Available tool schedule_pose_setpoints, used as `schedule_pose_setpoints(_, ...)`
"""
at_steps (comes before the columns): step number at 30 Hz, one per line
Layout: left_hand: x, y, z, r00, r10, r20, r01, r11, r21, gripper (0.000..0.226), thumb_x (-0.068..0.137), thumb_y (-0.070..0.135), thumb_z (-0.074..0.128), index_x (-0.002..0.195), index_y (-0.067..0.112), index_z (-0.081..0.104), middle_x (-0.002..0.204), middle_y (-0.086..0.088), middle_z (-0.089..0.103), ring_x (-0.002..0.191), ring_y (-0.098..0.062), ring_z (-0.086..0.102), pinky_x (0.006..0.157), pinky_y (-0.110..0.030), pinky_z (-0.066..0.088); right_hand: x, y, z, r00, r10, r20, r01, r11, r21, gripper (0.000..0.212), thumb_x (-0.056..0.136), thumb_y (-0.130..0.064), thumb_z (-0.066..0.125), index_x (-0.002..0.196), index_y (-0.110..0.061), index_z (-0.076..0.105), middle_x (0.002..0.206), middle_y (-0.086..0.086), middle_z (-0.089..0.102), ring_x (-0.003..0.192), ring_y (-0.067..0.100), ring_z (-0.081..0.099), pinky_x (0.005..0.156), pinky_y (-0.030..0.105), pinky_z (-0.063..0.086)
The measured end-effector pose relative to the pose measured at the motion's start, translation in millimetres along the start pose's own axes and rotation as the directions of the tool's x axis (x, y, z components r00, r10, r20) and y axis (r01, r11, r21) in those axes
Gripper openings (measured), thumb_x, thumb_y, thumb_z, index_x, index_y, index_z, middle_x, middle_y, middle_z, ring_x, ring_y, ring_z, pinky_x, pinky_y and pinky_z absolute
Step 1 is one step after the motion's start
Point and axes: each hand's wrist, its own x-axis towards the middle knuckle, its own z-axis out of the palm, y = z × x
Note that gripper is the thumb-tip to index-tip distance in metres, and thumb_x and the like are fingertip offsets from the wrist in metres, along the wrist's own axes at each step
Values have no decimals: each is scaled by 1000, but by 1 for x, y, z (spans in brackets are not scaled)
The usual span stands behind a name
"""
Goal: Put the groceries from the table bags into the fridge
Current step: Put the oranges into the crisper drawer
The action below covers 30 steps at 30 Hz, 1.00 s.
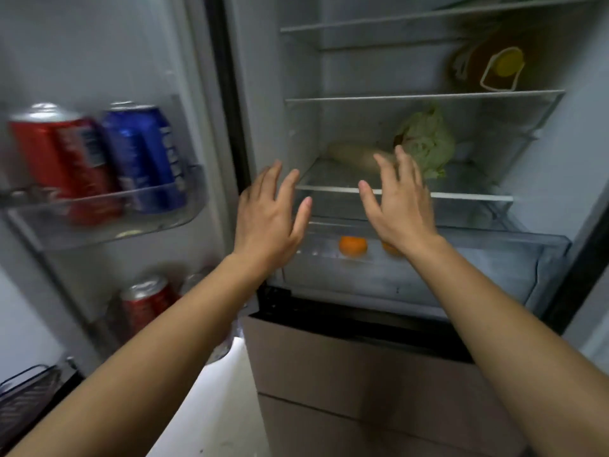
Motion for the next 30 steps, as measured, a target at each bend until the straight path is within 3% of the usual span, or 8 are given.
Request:
schedule_pose_setpoints(7, -153, -62, -140, 997, -7, -80, 8, 1000, 10, 43, 97, 39, 46, 123, 9, 63, 126, -13, 62, 112, -31, 58, 85, -42, 48, -129, -143, 7, 991, -15, -134, 39, 983, 178, 58, 98, -43, 48, 146, -12, 41, 158, 19, 27, 144, 37, 27, 115, 53, 31)
schedule_pose_setpoints(11, -241, -136, -223, 991, -113, -70, 123, 978, 171, 46, 97, 37, 48, 132, 9, 59, 136, -17, 55, 121, -33, 53, 94, -44, 43, -195, -261, 26, 986, -75, -148, 118, 942, 314, 65, 97, -45, 50, 151, -13, 32, 161, 20, 16, 149, 34, 17, 119, 52, 24)
schedule_pose_setpoints(15, -318, -220, -307, 947, -313, -73, 318, 883, 346, 52, 97, 39, 46, 141, 11, 49, 147, -18, 43, 131, -35, 44, 102, -48, 38, -238, -385, 51, 969, -211, -128, 245, 883, 400, 69, 95, -43, 55, 152, -12, 30, 160, 24, 14, 149, 37, 15, 119, 54, 19)
schedule_pose_setpoints(19, -394, -291, -380, 853, -510, -111, 493, 719, 489, 58, 98, 43, 39, 148, 12, 39, 155, -17, 32, 141, -35, 33, 110, -52, 29, -271, -498, 76, 916, -392, -85, 382, 787, 485, 69, 94, -41, 53, 152, -11, 32, 160, 24, 15, 149, 38, 15, 120, 54, 18)
schedule_pose_setpoints(23, -468, -350, -430, 704, -697, -134, 632, 530, 565, 64, 96, 48, 29, 148, 11, 38, 157, -18, 29, 142, -36, 30, 112, -55, 28, -306, -591, 121, 844, -535, 19, 428, 695, 578, 65, 93, -41, 54, 149, -12, 36, 159, 23, 22, 147, 39, 21, 117, 54, 24)
schedule_pose_setpoints(26, -505, -396, -453, 605, -781, -156, 688, 414, 596, 66, 96, 49, 26, 148, 11, 37, 158, -17, 28, 145, -35, 27, 115, -56, 25, -327, -658, 161, 773, -627, 98, 435, 635, 638, 63, 96, -45, 48, 149, -12, 36, 159, 21, 24, 147, 37, 22, 117, 54, 27)
schedule_pose_setpoints(30, -535, -471, -467, 511, -847, -147, 686, 299, 664, 63, 98, 49, 28, 147, 11, 39, 157, -17, 29, 144, -35, 29, 114, -54, 30, -337, -745, 218, 675, -719, 164, 443, 574, 689, 64, 101, -50, 40, 154, -17, 26, 164, 14, 14, 151, 30, 14, 120, 47, 20)
